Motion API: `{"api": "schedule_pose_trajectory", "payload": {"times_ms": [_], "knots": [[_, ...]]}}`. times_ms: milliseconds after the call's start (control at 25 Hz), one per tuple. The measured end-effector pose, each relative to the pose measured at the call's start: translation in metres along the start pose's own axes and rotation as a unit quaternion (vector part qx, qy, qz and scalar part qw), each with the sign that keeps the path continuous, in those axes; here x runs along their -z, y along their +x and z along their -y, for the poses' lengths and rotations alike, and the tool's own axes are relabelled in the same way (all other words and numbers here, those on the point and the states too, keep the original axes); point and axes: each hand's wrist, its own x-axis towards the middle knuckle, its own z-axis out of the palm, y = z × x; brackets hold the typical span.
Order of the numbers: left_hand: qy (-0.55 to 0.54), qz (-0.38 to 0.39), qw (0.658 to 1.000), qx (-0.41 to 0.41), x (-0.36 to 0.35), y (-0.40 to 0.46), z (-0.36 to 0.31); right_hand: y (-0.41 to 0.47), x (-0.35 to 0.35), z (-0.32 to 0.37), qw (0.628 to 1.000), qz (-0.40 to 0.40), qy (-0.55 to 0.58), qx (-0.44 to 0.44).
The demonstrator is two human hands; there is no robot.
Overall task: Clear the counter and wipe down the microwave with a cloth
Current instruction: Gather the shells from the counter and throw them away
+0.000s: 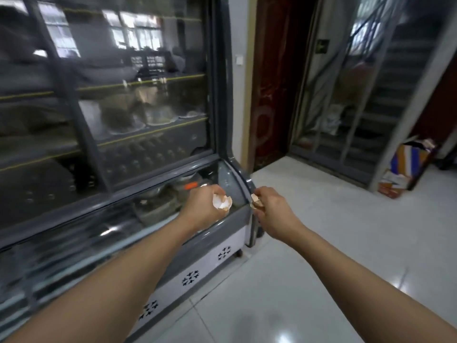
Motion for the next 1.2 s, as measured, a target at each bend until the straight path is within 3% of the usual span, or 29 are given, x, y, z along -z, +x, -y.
{"api": "schedule_pose_trajectory", "payload": {"times_ms": [680,960,1200], "knots": [[-0.014,0.126,0.985,-0.119,-0.168,0.28,-0.137,0.157,0.11,-0.231,0.981,-0.081,-0.041,-0.17],[-0.018,0.128,0.984,-0.12,-0.24,0.369,-0.202,0.228,0.149,-0.337,0.981,-0.086,-0.042,-0.168],[-0.003,0.092,0.993,-0.073,-0.301,0.456,-0.262,0.312,0.197,-0.438,0.991,-0.048,-0.037,-0.118]]}}
